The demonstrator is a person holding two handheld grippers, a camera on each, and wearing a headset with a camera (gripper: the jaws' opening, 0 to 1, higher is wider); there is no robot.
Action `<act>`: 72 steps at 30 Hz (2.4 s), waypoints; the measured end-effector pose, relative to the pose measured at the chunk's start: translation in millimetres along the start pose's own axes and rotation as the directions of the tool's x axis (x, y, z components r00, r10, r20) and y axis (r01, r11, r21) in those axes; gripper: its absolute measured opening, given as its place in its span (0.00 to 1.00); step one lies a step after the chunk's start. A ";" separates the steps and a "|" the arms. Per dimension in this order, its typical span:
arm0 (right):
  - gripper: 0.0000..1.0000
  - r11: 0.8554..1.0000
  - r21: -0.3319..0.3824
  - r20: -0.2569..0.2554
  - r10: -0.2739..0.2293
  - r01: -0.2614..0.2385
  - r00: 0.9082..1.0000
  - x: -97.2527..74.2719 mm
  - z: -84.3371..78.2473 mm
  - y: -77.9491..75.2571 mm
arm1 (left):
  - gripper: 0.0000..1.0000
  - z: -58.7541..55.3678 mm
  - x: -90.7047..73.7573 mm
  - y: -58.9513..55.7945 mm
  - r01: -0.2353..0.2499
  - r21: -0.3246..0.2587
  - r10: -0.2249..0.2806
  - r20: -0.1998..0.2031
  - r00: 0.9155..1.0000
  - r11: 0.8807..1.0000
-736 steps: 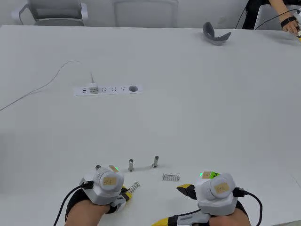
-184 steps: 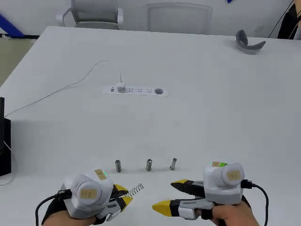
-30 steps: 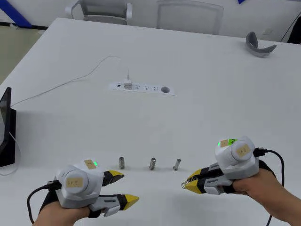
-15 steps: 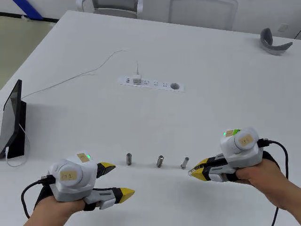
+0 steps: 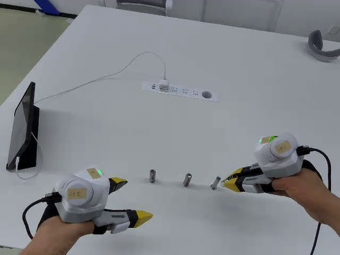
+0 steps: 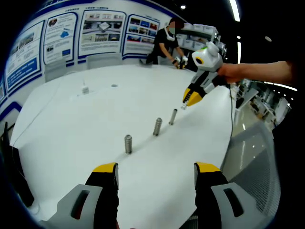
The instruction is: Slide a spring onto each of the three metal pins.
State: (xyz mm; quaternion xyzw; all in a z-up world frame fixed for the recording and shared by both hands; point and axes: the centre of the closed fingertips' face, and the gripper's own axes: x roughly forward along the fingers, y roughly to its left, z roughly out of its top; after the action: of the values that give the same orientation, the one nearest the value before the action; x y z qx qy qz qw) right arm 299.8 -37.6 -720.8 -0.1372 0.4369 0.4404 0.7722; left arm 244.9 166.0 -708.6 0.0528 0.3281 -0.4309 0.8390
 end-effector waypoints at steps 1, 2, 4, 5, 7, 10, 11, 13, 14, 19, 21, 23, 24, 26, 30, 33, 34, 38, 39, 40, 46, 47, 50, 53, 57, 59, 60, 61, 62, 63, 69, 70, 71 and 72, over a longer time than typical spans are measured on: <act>0.13 1.000 -0.005 -0.004 -0.006 0.006 1.000 0.7 0.8 -1.2 | 0.66 -0.7 -0.7 0.4 -0.001 -0.005 0.001 0.001 1.000 1.000; 0.13 1.000 -0.009 -0.006 -0.009 0.009 1.000 1.1 1.0 -1.9 | 0.66 -1.3 -1.0 1.0 -0.003 -0.008 0.003 0.001 1.000 1.000; 0.13 1.000 -0.010 -0.008 -0.010 0.010 1.000 3.4 1.5 -3.3 | 0.66 -2.0 -2.4 1.4 -0.005 -0.013 0.005 0.000 1.000 1.000; 0.13 1.000 -0.011 -0.009 -0.010 0.010 1.000 4.1 1.8 -3.4 | 0.67 -2.4 -2.8 1.6 -0.006 -0.015 0.006 0.000 1.000 1.000; 0.13 1.000 -0.014 -0.011 -0.012 0.012 1.000 5.8 2.3 -4.7 | 0.67 -3.8 -3.8 3.1 -0.009 -0.018 0.009 -0.002 1.000 1.000; 0.13 1.000 -0.028 -0.018 -0.013 0.013 1.000 8.3 2.2 -6.3 | 0.68 -5.0 -5.5 4.4 -0.011 -0.029 0.011 -0.004 1.000 1.000; 0.13 0.999 -0.035 -0.025 -0.015 0.014 1.000 9.3 1.9 -6.3 | 0.68 -5.6 -5.9 4.9 -0.013 -0.031 0.013 -0.005 1.000 0.999; 0.13 0.999 -0.038 -0.030 -0.015 0.014 0.999 10.6 1.5 -7.5 | 0.68 -6.3 -6.5 4.9 -0.015 -0.036 0.015 -0.005 1.000 0.999; 0.13 0.999 -0.040 -0.031 -0.015 0.014 0.999 11.3 1.7 -8.2 | 0.68 -7.3 -6.3 5.4 -0.015 -0.040 0.015 -0.005 1.000 0.999; 0.13 0.999 -0.046 -0.038 -0.011 0.009 0.999 14.9 4.0 -10.1 | 0.68 -9.5 -6.0 5.7 -0.017 -0.050 0.016 -0.006 1.000 0.999; 0.13 0.999 -0.051 -0.043 -0.010 0.008 0.999 16.7 4.4 -10.7 | 0.68 -9.7 -6.3 5.6 -0.018 -0.053 0.018 -0.005 1.000 0.998; 0.13 0.999 -0.054 -0.047 -0.008 0.005 0.999 18.1 4.9 -10.9 | 0.68 -10.2 -6.5 5.9 -0.019 -0.054 0.019 -0.005 1.000 0.998; 0.13 0.998 -0.056 -0.051 -0.006 0.003 0.999 19.2 4.9 -10.7 | 0.68 -10.5 -7.0 6.1 -0.020 -0.056 0.020 -0.006 1.000 0.998; 0.13 0.998 -0.064 -0.059 -0.006 0.002 0.998 21.5 4.6 -10.9 | 0.67 -10.6 -7.8 6.4 -0.022 -0.060 0.021 -0.006 1.000 0.998; 0.13 0.997 -0.076 -0.071 -0.004 -0.001 0.997 25.3 3.7 -9.9 | 0.67 -12.1 -8.3 8.2 -0.024 -0.062 0.024 -0.007 1.000 0.998; 0.13 0.996 -0.087 -0.083 -0.007 0.000 0.997 28.5 1.8 -10.5 | 0.67 -11.9 -8.8 8.2 -0.025 -0.064 0.024 -0.009 1.000 0.998; 0.13 0.996 -0.091 -0.088 -0.009 0.001 0.996 29.8 0.8 -10.4 | 0.67 -12.5 -8.9 8.5 -0.025 -0.065 0.025 -0.010 1.000 0.998; 0.13 0.997 -0.081 -0.078 -0.004 -0.002 0.997 32.0 2.8 -11.1 | 0.67 -13.3 -9.3 9.5 -0.029 -0.069 0.028 -0.011 1.000 0.997; 0.13 0.997 -0.081 -0.081 -0.002 -0.004 0.997 32.7 2.8 -10.8 | 0.67 -13.2 -9.6 9.4 -0.029 -0.070 0.028 -0.011 1.000 0.997; 0.13 0.996 -0.085 -0.086 -0.003 -0.004 0.996 33.4 2.1 -10.6 | 0.66 -13.5 -9.5 9.7 -0.029 -0.071 0.028 -0.010 1.000 0.997; 0.13 0.995 -0.097 -0.093 -0.006 -0.003 0.996 38.6 -1.8 -10.6 | 0.66 -14.9 -9.9 9.7 -0.031 -0.075 0.030 -0.012 0.999 0.997; 0.13 0.996 -0.094 -0.091 -0.005 -0.003 0.996 39.2 -1.8 -10.9 | 0.66 -14.9 -10.0 9.6 -0.031 -0.075 0.030 -0.012 0.999 0.997; 0.13 0.996 -0.092 -0.093 -0.007 -0.001 0.996 40.8 -3.7 -11.2 | 0.66 -15.1 -10.4 10.6 -0.032 -0.078 0.032 -0.012 0.999 0.996; 0.13 0.995 -0.099 -0.096 -0.012 0.002 0.995 40.6 -5.4 -10.6 | 0.66 -14.3 -11.0 11.0 -0.034 -0.080 0.034 -0.009 0.999 0.996; 0.13 0.995 -0.096 -0.083 -0.019 0.011 0.996 40.8 -6.4 -11.6 | 0.66 -14.6 -11.1 11.4 -0.035 -0.083 0.035 -0.008 0.999 0.996; 0.13 0.995 -0.098 -0.076 -0.025 0.018 0.997 40.7 -6.2 -11.7 | 0.65 -15.2 -11.3 11.8 -0.036 -0.082 0.036 -0.009 0.999 0.996; 0.13 0.995 -0.101 -0.075 -0.028 0.020 0.997 40.5 -5.9 -11.3 | 0.65 -15.1 -11.5 11.6 -0.037 -0.082 0.036 -0.009 0.999 0.996; 0.13 0.993 -0.116 -0.078 -0.031 0.022 0.996 40.4 -5.9 -9.8 | 0.65 -15.0 -11.8 11.7 -0.037 -0.084 0.037 -0.009 0.999 0.996; 0.13 0.992 -0.120 -0.079 -0.033 0.024 0.996 40.3 -5.9 -9.5 | 0.65 -15.1 -11.9 11.7 -0.038 -0.084 0.037 -0.009 0.999 0.996; 0.13 0.990 -0.136 -0.083 -0.040 0.029 0.996 40.2 -5.7 -8.9 | 0.65 -15.0 -12.3 11.9 -0.039 -0.084 0.038 -0.008 0.999 0.996; 0.13 0.986 -0.161 -0.096 -0.050 0.034 0.994 43.6 -7.5 -9.5 | 0.65 -15.7 -13.1 11.8 -0.040 -0.084 0.039 -0.010 0.999 0.996; 0.13 0.986 -0.163 -0.098 -0.049 0.033 0.994 44.3 -8.2 -9.3 | 0.65 -15.9 -12.9 11.9 -0.040 -0.084 0.039 -0.010 0.999 0.996; 0.13 0.985 -0.167 -0.100 -0.050 0.033 0.994 46.3 -9.4 -10.1 | 0.65 -15.8 -12.9 11.9 -0.040 -0.087 0.039 -0.009 0.999 0.995; 0.13 0.985 -0.168 -0.102 -0.049 0.032 0.994 47.2 -10.1 -10.3 | 0.65 -15.7 -13.0 11.9 -0.040 -0.088 0.039 -0.008 0.999 0.995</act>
State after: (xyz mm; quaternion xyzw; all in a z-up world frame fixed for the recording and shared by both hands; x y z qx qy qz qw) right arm 313.3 -23.1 -766.1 -0.2331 0.4359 0.4518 0.7427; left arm 240.6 188.1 -715.5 0.0235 0.3482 -0.3991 0.8479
